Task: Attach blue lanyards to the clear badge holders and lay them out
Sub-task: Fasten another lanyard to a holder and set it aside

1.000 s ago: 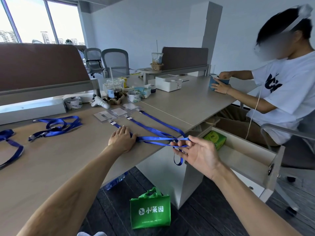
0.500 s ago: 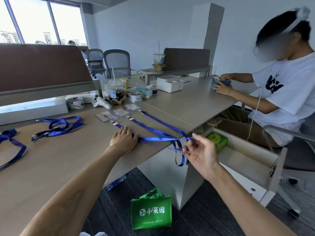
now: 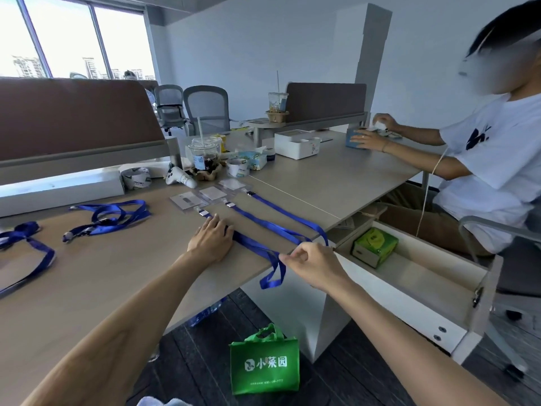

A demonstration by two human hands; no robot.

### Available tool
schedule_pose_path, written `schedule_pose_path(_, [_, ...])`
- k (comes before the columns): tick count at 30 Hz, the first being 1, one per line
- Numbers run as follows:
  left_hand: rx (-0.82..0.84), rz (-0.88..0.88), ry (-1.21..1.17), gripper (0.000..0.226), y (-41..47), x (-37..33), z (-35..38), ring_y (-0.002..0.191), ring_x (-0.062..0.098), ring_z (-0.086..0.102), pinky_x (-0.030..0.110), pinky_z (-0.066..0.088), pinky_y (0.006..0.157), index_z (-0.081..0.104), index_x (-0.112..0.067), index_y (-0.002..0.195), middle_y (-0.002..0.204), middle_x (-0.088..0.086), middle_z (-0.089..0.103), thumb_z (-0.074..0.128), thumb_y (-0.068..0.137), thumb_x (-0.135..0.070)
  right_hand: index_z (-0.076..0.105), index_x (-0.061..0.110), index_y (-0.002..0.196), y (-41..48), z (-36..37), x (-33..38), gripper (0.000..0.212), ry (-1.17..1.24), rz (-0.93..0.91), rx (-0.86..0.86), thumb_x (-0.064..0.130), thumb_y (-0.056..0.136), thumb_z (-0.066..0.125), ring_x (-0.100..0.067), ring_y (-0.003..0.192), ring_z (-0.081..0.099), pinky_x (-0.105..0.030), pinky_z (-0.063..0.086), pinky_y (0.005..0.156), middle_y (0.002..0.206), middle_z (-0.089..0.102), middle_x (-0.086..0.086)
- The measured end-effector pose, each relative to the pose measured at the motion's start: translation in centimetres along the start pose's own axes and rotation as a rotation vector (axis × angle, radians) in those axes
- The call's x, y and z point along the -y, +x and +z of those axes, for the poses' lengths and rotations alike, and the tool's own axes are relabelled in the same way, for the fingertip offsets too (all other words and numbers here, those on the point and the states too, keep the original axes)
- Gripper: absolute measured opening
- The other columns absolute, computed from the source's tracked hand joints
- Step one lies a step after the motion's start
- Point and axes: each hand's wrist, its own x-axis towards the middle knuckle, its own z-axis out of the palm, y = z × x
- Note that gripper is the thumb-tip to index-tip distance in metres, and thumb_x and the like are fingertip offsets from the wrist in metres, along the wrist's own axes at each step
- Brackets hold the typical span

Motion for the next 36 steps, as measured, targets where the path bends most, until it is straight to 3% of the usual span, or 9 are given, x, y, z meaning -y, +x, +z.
schedule_pose_path(4, [0.026, 0.086, 0.064, 0.044, 0.9, 0.9, 0.3, 0.136, 0.026, 0.033, 0.04, 0.024, 0.114, 0.042, -0.015, 0.136, 0.143, 0.006, 0.039, 0.024, 0.101, -0.035, 0.062, 0.019, 0.082, 1.2, 2.0, 0.6, 0.04, -0.135, -0.025, -0.042, 0.059, 0.084, 0.061, -0.012, 0.077, 0.065, -0.027, 0.05, 0.065, 0.079, 0.068, 0.005])
schedule_pose_path(7, [0.054, 0.068, 0.071, 0.043, 1.2, 0.9, 0.2, 0.136, 0.023, 0.033, 0.038, 0.023, 0.115, 0.041, -0.017, 0.137, 0.145, 0.003, 0.039, 0.026, 0.101, -0.036, 0.054, 0.02, 0.068, 1.8, 2.8, 0.5, 0.035, 0.001, -0.027, 0.027, 0.047, 0.089, 0.061, -0.007, 0.062, 0.059, -0.022, 0.044, 0.058, 0.065, 0.062, 0.006])
schedule_pose_path(10, [0.061, 0.078, 0.101, 0.046, 1.4, 1.0, 0.3, 0.14, 0.022, 0.027, 0.037, 0.019, 0.117, 0.035, -0.018, 0.142, 0.151, 0.003, 0.031, 0.024, 0.101, -0.038, 0.057, 0.015, 0.085, 1.8, 2.9, 0.1, 0.022, 0.296, 0.023, 0.142, 0.035, 0.094, 0.058, -0.02, 0.072, 0.071, -0.039, 0.057, 0.079, 0.075, 0.071, -0.003])
schedule_pose_path(13, [0.075, 0.073, 0.107, 0.048, 1.0, 0.7, 0.2, 0.142, 0.022, 0.022, 0.038, 0.016, 0.117, 0.031, -0.019, 0.144, 0.154, 0.003, 0.025, 0.023, 0.102, -0.039, 0.05, 0.009, 0.104, 0.9, 2.0, 0.1, 0.013, 0.678, 0.126, 0.268, 0.019, 0.099, 0.055, -0.022, 0.051, 0.065, -0.049, 0.059, 0.08, 0.072, 0.06, -0.006])
schedule_pose_path(18, [0.066, 0.075, 0.107, 0.054, 0.6, 1.4, 0.4, 0.143, 0.024, 0.017, 0.043, 0.021, 0.115, 0.031, -0.021, 0.141, 0.153, 0.005, 0.024, 0.013, 0.098, -0.046, 0.054, 0.009, 0.103, -0.2, 0.5, -0.3, 0.015, 0.338, 0.075, 0.118, 0.023, 0.099, 0.052, -0.013, 0.04, 0.049, -0.03, 0.051, 0.048, 0.065, 0.053, -0.001])
schedule_pose_path(23, [0.046, 0.153, 0.112, 0.046, -1.8, -0.9, 0.2, 0.139, 0.022, 0.029, 0.041, 0.024, 0.113, 0.039, -0.02, 0.137, 0.146, 0.003, 0.035, 0.021, 0.101, -0.041, 0.056, 0.014, 0.097, -1.1, -1.1, -1.1, 0.013, 0.33, 0.129, 0.032, 0.026, 0.094, 0.059, -0.013, 0.045, 0.055, -0.028, 0.053, 0.048, 0.069, 0.055, -0.002])
schedule_pose_path(28, [0.097, 0.129, 0.138, 0.049, -1.8, -1.3, 0.2, 0.142, 0.021, 0.02, 0.044, 0.018, 0.113, 0.03, -0.025, 0.144, 0.154, 0.0, 0.022, 0.017, 0.101, -0.045, 0.06, 0.017, 0.083, -2.3, -2.5, -2.5, 0.016, 0.273, 0.179, -0.141, 0.031, 0.088, 0.067, -0.01, 0.065, 0.056, -0.022, 0.046, 0.056, 0.076, 0.061, 0.002])
schedule_pose_path(31, [0.124, 0.13, 0.195, 0.049, -2.0, -2.4, 0.1, 0.143, 0.023, 0.017, 0.048, 0.018, 0.111, 0.029, -0.029, 0.143, 0.155, 0.002, 0.018, 0.014, 0.1, -0.046, 0.064, 0.014, 0.097, -2.9, -3.5, -2.7, 0.015, 0.205, 0.188, -0.251, 0.028, 0.091, 0.062, -0.005, 0.072, 0.056, -0.018, 0.037, 0.054, 0.091, 0.066, 0.002])
schedule_pose_path(36, [0.111, 0.119, 0.04, 0.048, -3.3, -3.4, -0.5, 0.143, 0.025, 0.021, 0.043, 0.019, 0.114, 0.03, -0.017, 0.143, 0.154, 0.009, 0.024, 0.021, 0.102, -0.039, 0.067, 0.018, 0.105, -3.7, -3.7, -0.6, 0.019, -0.013, 0.086, -0.207, 0.024, 0.091, 0.056, -0.01, 0.09, 0.06, -0.012, 0.034, 0.057, 0.102, 0.068, 0.006])
